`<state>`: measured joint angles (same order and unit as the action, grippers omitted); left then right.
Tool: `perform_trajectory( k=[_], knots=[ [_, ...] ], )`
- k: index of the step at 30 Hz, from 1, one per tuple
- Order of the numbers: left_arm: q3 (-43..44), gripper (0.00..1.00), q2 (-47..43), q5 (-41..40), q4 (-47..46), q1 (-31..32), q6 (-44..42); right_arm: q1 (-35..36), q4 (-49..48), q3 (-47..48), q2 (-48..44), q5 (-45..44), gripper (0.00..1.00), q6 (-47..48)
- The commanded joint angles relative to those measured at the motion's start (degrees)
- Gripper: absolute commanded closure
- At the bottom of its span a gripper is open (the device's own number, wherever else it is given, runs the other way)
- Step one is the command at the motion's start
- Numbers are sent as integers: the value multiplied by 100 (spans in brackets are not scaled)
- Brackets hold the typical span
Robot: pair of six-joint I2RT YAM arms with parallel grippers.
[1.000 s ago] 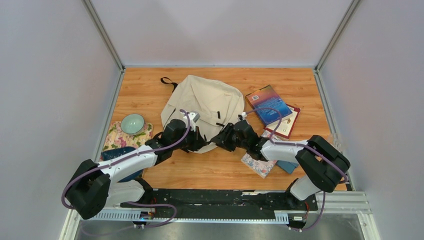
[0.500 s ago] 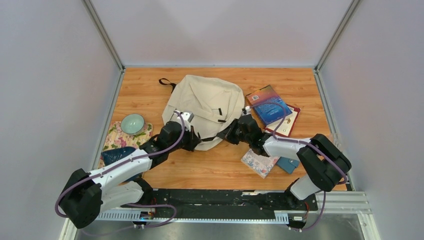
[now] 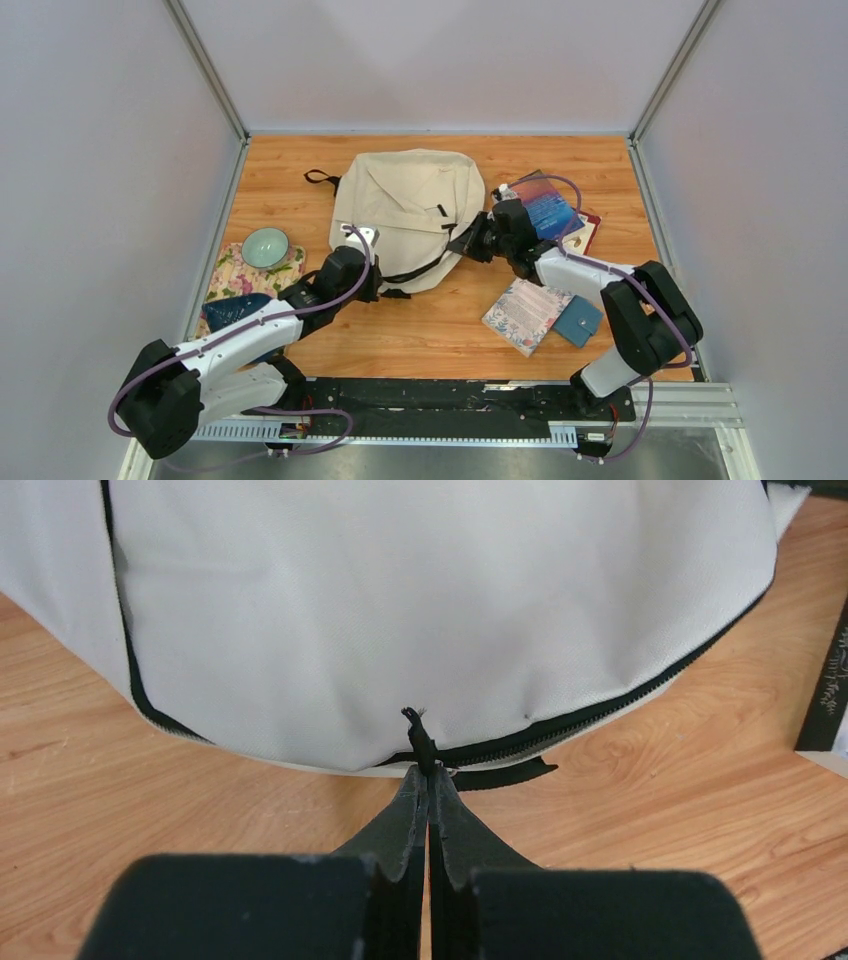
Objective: Pack the student bag
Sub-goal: Unzip the student bag at the center of the board.
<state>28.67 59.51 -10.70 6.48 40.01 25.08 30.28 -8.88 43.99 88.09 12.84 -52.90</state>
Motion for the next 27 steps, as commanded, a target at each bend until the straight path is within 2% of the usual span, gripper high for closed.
perform_trajectory(
  k=[1, 4, 6, 7, 8, 10, 11, 14, 19, 22, 27],
  knots=[
    [-10, 100, -202, 977, -338, 7, -153, -145, 115, 750, 304, 78, 100, 702],
    [-28, 100, -176, 1874, -909, 16, 14, -146, 387, 1067, 550, 184, 100, 852],
    [7, 100, -97, 2106, -1078, 42, 119, -154, 527, 1235, 604, 193, 99, 939],
    [25, 100, -71, 2142, -1148, 59, 146, -154, 554, 1226, 595, 175, 95, 966],
    [25, 100, -62, 2133, -1166, 68, 190, -154, 581, 1157, 569, 97, 82, 975],
    [-1, 100, -9, 2029, -1202, 77, 243, -163, 782, 1034, 359, -62, 66, 1010],
    [-19, 100, 0, 2011, -1219, 69, 269, -163, 835, 963, 271, -193, 48, 1019],
    [-80, 100, 43, 2002, -1307, 77, 295, -172, 1064, 490, -265, -361, 29, 914],
    [-10, 100, 245, 2150, -1500, 69, 357, -119, 941, -704, -1476, -537, 25, 317],
    [34, 100, 369, 2273, -1623, 77, 401, 82, 476, -1232, -1970, -485, 25, -210],
    [95, 100, 562, 2414, -1720, 68, 445, 784, -154, -1463, -2103, -764, 24, -782]
  ],
)
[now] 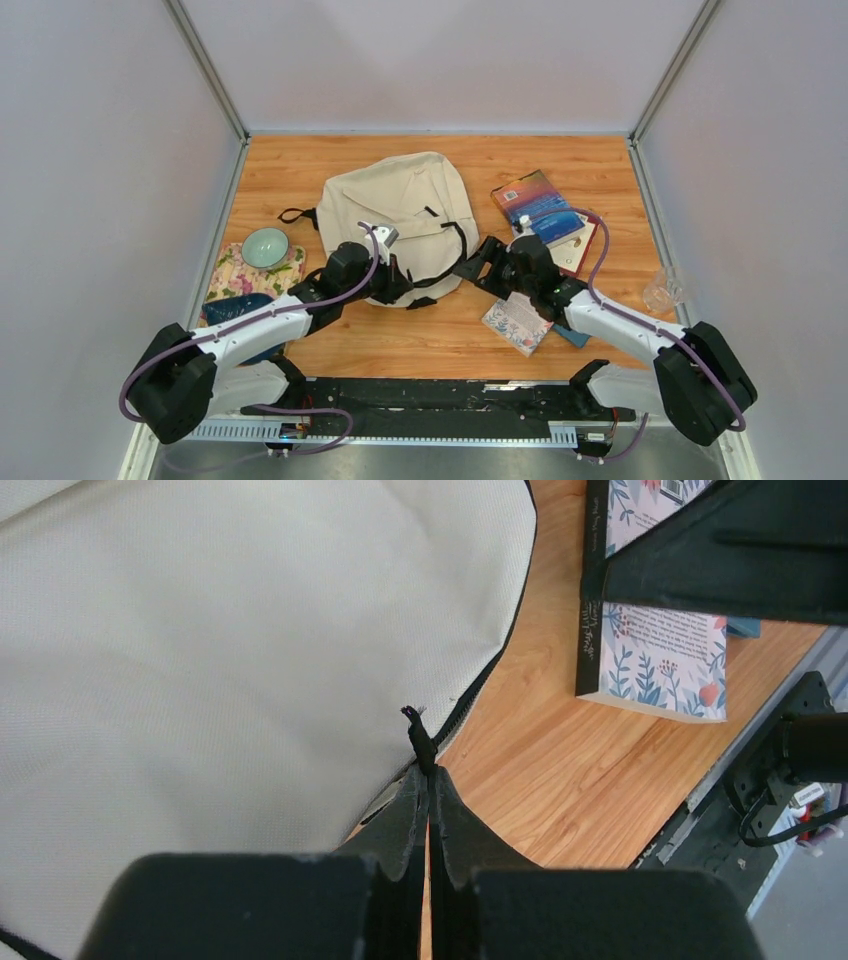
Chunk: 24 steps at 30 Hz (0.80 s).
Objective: Pack the student bag
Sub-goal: Unzip the student bag at the center of the board.
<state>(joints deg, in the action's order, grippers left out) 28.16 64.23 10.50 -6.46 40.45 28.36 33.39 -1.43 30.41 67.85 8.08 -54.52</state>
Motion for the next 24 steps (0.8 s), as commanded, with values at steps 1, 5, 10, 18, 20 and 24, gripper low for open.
perform_trajectory(
  k=[1, 5, 10, 18, 20, 24],
  knots=[
    [154, 100, 116, 321, -435, 33, 117, 571, -1120, -158, -53, -341, 24, -673],
    [137, 100, 125, 312, -426, 42, 126, 818, -1825, -273, 192, -482, 23, -1025],
    [84, 100, 2, 268, -444, 42, 152, 1047, -1738, 122, 763, -623, 23, -1288],
    [14, 100, -147, 215, -444, 42, 179, 1460, -1826, 245, 1133, -1378, 23, -1728],
    [5, 100, -156, 242, -453, 42, 187, 1469, -1808, 333, 1291, -1492, 23, -1772],
    [-30, 100, -226, 268, -409, 42, 187, 1399, -1834, 605, 1651, -1494, 40, -1528]
  ],
)
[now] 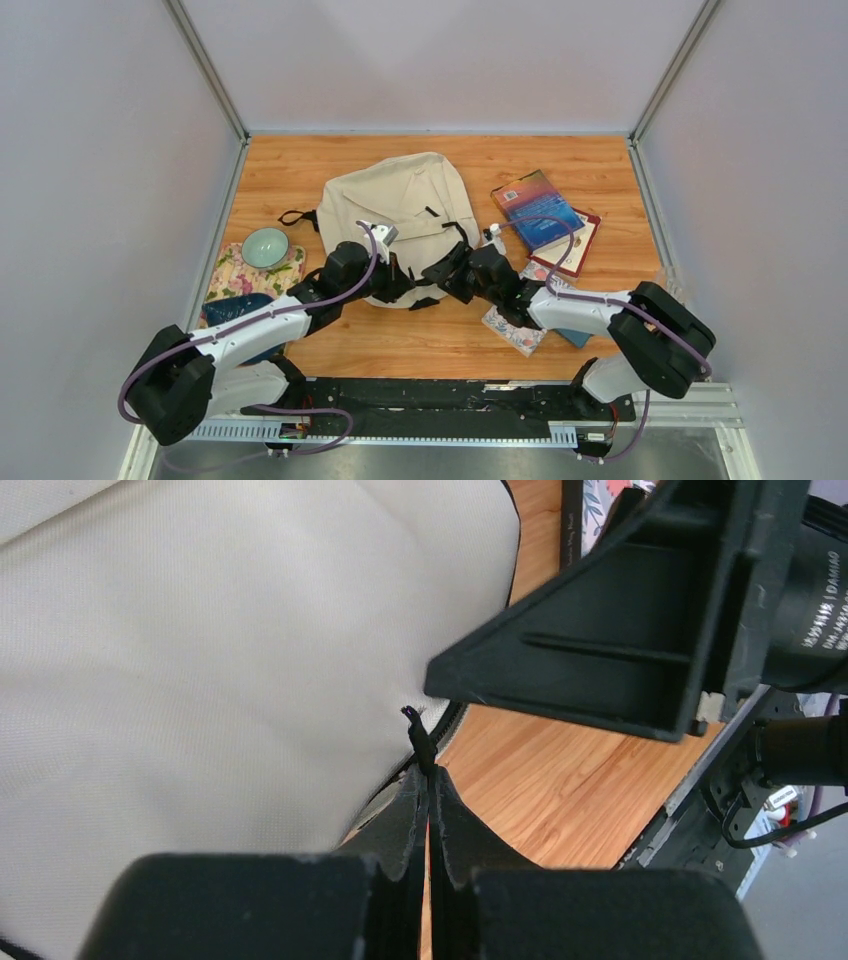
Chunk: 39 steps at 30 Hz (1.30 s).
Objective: Pack the student bag
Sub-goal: Unzip the student bag at the center of the board.
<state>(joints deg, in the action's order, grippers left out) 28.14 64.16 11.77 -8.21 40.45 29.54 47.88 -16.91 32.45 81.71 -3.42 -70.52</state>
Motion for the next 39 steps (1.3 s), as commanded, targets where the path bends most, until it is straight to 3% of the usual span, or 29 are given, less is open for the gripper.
perform_trajectory(
  k=[1, 2, 4, 5, 7, 14, 19, 39],
  knots=[
    [-37, 100, -246, 89, -225, 42, 43, -85, -278, 446, 318, -309, 46, 135],
    [-45, 100, -316, 63, -199, 42, 34, -120, -269, 516, 363, -204, 59, 187],
    [-81, 100, -386, -130, -59, 42, -35, -243, -252, 508, 433, -124, 74, 301],
    [-98, 100, -474, -218, -6, 34, -62, -296, -260, 482, 442, -54, 89, 328],
    [-125, 100, -562, -664, 231, 42, -150, -472, -278, 324, 381, -18, 100, 372],
    [-133, 100, -800, -2309, 1277, 7, -633, -1140, -340, -89, 38, 254, 100, 697],
    [-195, 100, -782, -3284, 1778, -230, -415, -1439, -190, -116, -120, 649, 100, 1014],
    [-599, 100, -580, -4121, 1603, -353, 228, -1448, -208, -740, -717, 1713, 100, 2033]
  ],
)
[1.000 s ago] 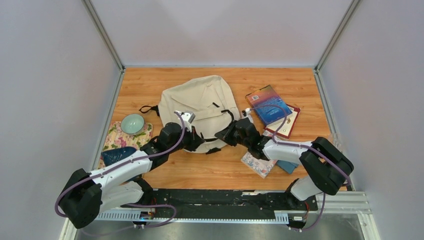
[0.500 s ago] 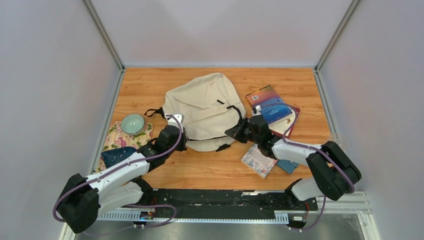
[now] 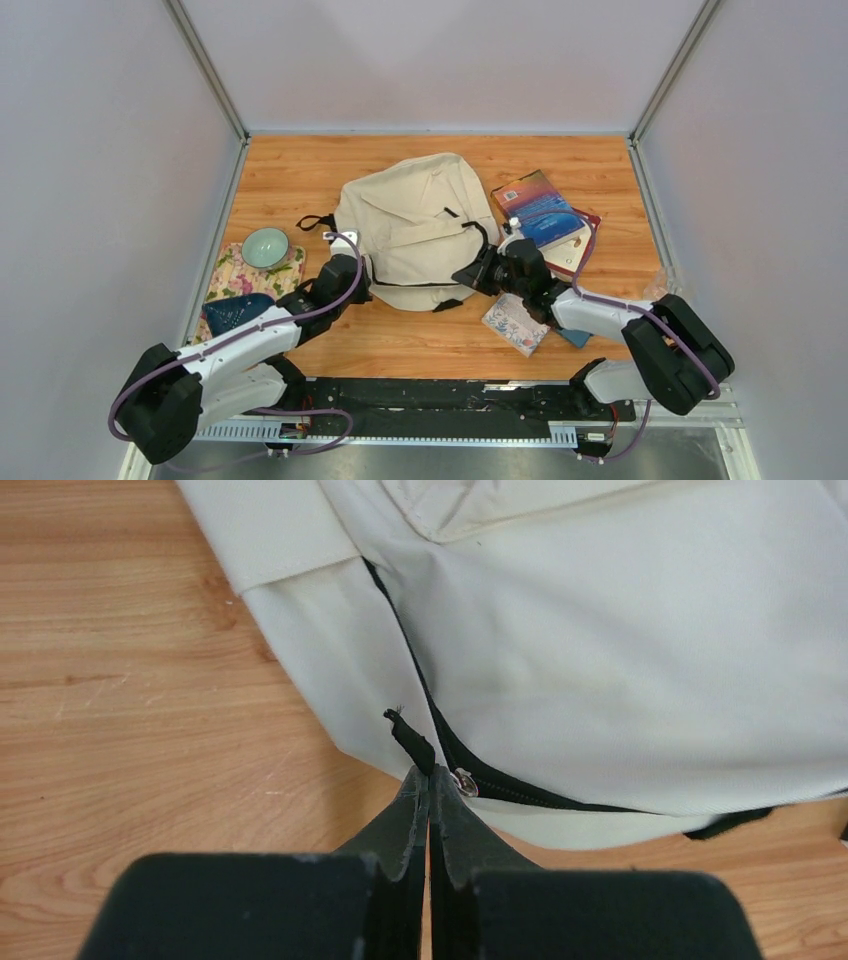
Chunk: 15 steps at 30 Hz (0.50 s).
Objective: Pack the student bag
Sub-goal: Unzip the student bag at the center of the board.
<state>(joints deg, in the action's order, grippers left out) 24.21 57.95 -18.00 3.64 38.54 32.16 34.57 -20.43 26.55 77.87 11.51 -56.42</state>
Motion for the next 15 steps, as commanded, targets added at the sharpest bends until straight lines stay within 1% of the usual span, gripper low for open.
perform_trajectory(
  k=[1, 4, 7, 15],
  knots=[
    [-232, 100, 23, -1266, 410, -163, -43, -117, 135, -237, -368, 290, 100, 693],
    [-355, 100, -73, -1408, 313, -172, -113, -117, 118, -325, -421, 633, 100, 975],
    [-495, 100, -153, -1356, 102, -198, -201, -117, 31, -369, -343, 1027, 100, 1203],
    [-364, 100, 163, -1671, 392, -260, -210, -117, 3, -361, -281, 1231, 100, 1441]
  ],
)
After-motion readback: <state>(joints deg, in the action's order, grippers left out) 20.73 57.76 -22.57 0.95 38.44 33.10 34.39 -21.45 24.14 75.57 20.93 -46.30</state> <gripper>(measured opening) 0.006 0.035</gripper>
